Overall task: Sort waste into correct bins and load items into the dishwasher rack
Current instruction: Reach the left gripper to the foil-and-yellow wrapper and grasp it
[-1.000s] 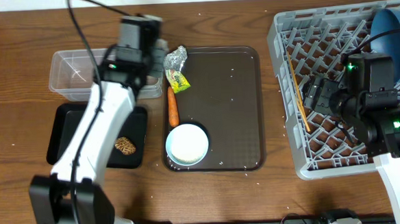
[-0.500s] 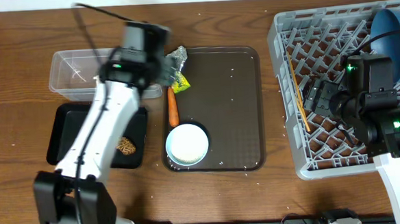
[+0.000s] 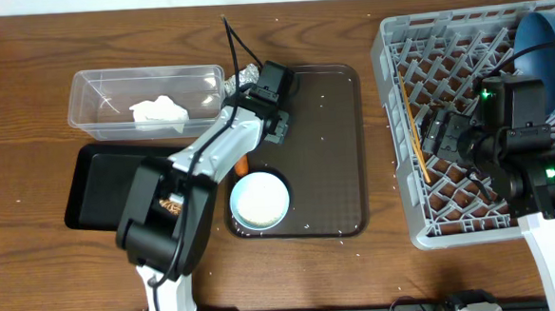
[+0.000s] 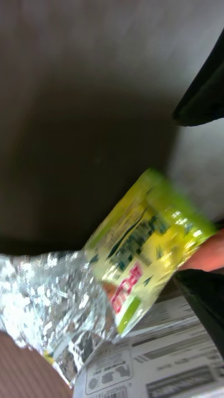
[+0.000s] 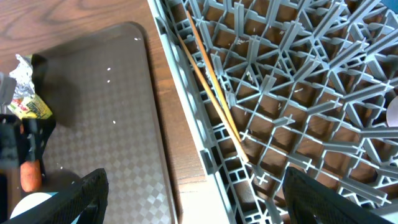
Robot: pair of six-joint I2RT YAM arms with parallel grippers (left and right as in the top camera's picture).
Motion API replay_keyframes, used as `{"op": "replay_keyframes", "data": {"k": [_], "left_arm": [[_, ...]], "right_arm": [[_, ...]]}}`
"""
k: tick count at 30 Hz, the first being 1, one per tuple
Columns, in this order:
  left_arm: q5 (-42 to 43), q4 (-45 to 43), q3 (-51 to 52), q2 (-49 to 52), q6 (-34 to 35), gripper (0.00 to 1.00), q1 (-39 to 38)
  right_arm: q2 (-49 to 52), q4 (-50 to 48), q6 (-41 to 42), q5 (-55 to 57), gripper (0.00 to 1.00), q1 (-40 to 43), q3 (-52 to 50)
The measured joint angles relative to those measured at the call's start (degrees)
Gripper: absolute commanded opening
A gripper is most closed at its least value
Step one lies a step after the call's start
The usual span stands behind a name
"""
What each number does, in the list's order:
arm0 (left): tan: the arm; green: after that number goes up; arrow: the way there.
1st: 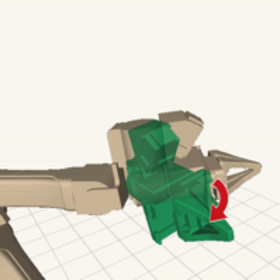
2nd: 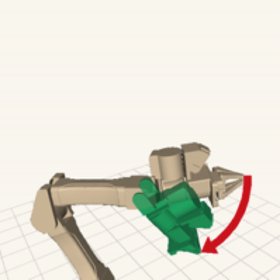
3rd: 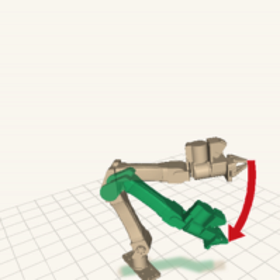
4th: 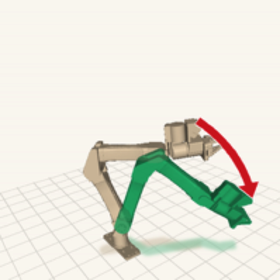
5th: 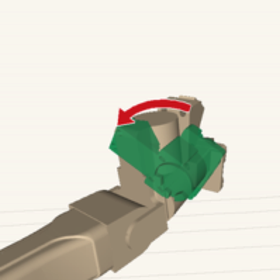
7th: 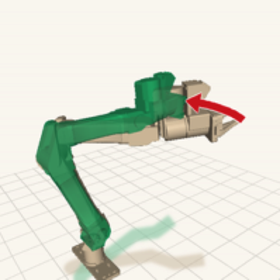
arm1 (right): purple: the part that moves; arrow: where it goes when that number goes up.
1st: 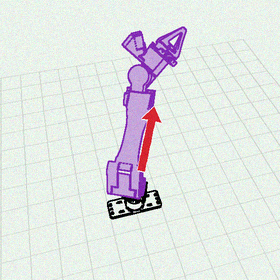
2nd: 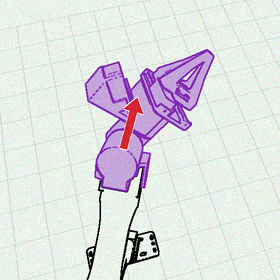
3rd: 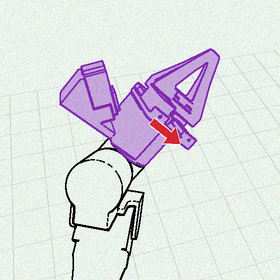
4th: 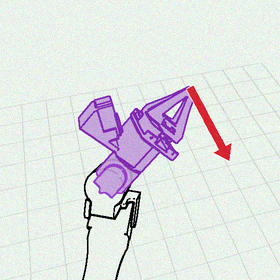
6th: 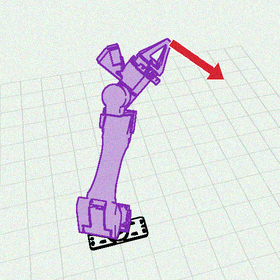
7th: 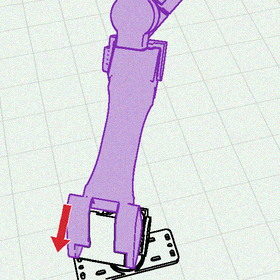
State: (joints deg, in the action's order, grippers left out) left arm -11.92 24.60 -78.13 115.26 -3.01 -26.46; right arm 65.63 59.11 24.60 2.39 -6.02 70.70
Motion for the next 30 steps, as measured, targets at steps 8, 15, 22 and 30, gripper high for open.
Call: {"op": "replay_keyframes", "data": {"k": [8, 15, 22, 30], "left_arm": [[-3.7, -4.3, 0.0, 3.7, 2.3, 0.64, 0.7], [-2.1, -5.1, -0.1, 4.6, 3.3, 0.24, 0.6], [7.1, -4.1, -0.4, 4.3, 3.2, 0.06, 0.7], [13.4, 1.5, 0.0, -2.4, 3.1, 0.06, -2.3]], "right_arm": [[0.0, 0.0, 0.0, 0.0, 0.83, 0.0, 0.0], [0.0, 0.0, 0.0, 0.0, 0.83, 0.0, 0.0], [0.0, 0.0, 0.0, 0.0, 0.83, 0.0, 0.0], [0.0, 0.3, 0.0, 0.0, 0.83, 0.0, 0.0]]}}
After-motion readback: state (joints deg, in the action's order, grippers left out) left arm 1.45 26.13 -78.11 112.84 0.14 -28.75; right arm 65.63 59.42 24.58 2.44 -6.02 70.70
